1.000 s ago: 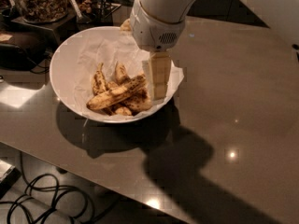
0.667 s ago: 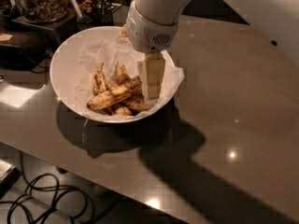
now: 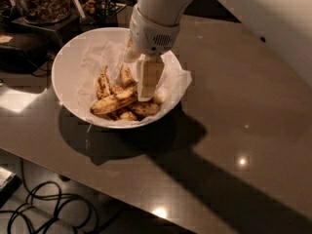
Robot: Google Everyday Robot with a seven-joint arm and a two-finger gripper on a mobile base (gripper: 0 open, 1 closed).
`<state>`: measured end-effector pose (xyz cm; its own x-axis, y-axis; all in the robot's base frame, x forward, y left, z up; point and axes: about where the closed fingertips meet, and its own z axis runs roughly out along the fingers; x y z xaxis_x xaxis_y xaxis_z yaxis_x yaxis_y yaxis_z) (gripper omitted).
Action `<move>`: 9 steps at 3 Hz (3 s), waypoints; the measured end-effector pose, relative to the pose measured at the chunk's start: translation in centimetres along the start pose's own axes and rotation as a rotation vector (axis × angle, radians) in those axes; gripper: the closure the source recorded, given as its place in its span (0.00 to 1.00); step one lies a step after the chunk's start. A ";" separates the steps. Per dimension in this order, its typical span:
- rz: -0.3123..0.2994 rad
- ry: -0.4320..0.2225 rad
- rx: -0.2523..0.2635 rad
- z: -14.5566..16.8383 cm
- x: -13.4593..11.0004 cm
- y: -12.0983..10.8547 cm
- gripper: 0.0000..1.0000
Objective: Pick banana from white bowl
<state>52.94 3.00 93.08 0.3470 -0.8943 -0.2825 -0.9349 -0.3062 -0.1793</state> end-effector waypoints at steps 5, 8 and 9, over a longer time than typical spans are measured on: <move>0.000 0.009 -0.085 3.8 -0.9 0.6 0.47; -0.006 0.024 -0.115 5.2 -0.6 1.3 0.84; 0.024 0.045 -0.095 4.7 0.0 1.7 1.00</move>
Offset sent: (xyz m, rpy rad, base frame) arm -0.0023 0.0126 -0.0196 -0.0393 0.0645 0.0041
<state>51.76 4.00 88.31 0.3225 -0.9149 -0.2427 -0.9466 -0.3118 -0.0826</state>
